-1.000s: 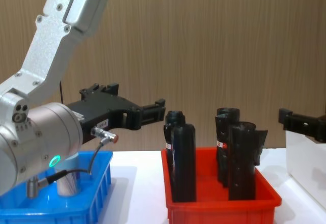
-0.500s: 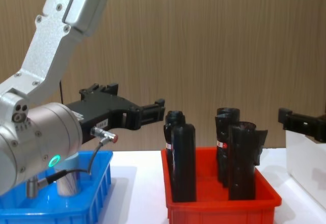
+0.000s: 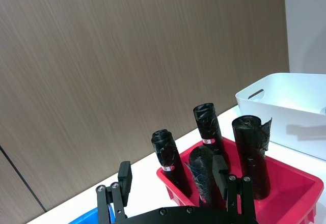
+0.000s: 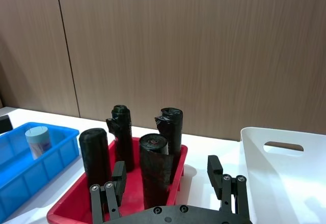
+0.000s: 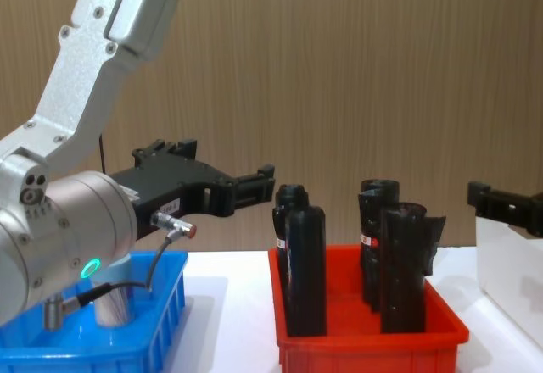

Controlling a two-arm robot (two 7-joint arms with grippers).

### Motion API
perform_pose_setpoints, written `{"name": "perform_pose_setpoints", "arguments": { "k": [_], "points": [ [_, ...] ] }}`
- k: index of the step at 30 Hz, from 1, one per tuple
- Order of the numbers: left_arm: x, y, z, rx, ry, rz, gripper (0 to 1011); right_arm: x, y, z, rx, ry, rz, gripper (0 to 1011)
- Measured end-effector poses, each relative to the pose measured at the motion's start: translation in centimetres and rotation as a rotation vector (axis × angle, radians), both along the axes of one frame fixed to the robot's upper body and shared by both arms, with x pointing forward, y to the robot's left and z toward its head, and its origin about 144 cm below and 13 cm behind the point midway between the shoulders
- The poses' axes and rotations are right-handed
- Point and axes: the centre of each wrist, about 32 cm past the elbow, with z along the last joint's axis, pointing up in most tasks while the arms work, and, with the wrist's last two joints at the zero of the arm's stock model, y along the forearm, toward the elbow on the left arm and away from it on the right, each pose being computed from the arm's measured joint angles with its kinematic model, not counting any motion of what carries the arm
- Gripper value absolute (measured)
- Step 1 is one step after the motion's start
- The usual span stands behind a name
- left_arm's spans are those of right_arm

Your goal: Pick the cotton swabs from the blue box and place them into the white box.

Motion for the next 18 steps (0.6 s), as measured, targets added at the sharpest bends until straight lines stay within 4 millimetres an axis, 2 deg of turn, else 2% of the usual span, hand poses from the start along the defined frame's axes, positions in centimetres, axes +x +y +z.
{"name": "perform_pose_setpoints", "arguments": {
  "k": [18],
  "points": [
    [0.0, 0.0, 0.0, 0.000, 0.000, 0.000, 1000, 4.3, -2.7, -0.8, -0.001, 0.041, 0.060, 1001]
  ]
}}
